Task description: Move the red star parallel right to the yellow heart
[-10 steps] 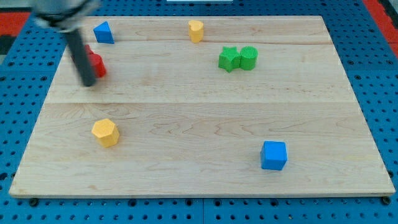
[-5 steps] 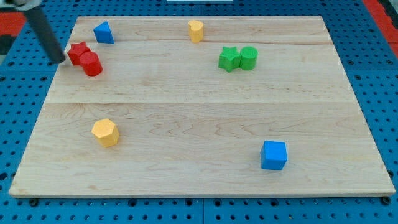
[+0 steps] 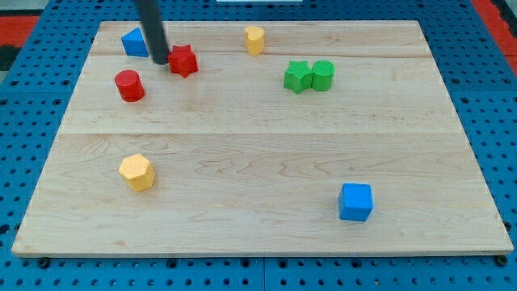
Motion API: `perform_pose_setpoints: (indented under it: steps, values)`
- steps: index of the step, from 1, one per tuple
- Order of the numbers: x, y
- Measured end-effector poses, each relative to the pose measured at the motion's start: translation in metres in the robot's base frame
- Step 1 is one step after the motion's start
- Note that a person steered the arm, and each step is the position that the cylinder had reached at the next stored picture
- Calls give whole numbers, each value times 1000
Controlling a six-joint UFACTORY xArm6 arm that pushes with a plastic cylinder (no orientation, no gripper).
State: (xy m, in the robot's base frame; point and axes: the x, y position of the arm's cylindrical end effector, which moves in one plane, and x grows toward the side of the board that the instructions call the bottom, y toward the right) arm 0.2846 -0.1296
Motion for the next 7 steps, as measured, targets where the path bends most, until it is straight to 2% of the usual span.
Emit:
perform_pose_setpoints:
  steps: [1, 2, 4, 7]
  values:
    - [-1, 59]
    - [-1, 93]
    - [34, 38]
    - [19, 161]
